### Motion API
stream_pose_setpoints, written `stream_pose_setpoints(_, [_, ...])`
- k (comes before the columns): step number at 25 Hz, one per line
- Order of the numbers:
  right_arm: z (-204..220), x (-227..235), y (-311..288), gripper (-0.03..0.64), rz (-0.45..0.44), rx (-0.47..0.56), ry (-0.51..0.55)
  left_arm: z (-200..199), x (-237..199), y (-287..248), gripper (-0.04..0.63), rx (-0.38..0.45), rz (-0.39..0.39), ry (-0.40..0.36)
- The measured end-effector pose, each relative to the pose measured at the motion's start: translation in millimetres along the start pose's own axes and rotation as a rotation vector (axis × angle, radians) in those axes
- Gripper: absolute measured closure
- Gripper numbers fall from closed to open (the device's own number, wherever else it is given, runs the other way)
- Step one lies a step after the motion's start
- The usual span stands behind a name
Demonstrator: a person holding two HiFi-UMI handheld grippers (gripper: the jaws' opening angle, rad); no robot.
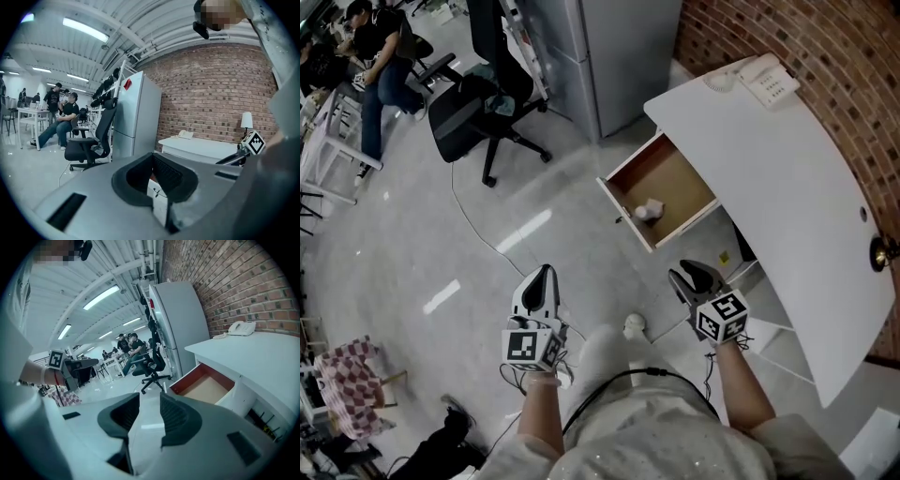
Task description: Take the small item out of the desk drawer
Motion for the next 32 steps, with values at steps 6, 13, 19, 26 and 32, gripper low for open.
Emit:
stream_pose_setpoints(6, [3,9,-32,0.475,-0.007,-0.077,0.039,15,-7,-42,0.597,-0.035,0.051,0.019])
stream_pose_setpoints(13, [2,30,-83,0.476,-0.027,-0.173,0.083,33,-28,-107,0.597,-0.065,0.058,0.068])
stream_pose_setpoints(19, [-1,51,-135,0.478,0.005,-0.284,0.205,50,-44,-159,0.597,-0.094,0.102,0.081])
stream_pose_setpoints(26, [13,69,-190,0.471,-0.007,-0.493,0.500,74,-46,-202,0.597,-0.121,0.161,0.099])
stream_pose_setpoints(32, [28,82,-237,0.453,-0.069,-0.608,0.663,101,-53,-224,0.597,-0.180,0.208,0.118])
Point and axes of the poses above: the fingertips, and each gripper's own axes: y backward along the fingers, x to its right, z out of its underside, the point moved 7 cm from there along y, backward along the fingers, and after that the axes turned 3 degrees about z, right-handed, at the moved point
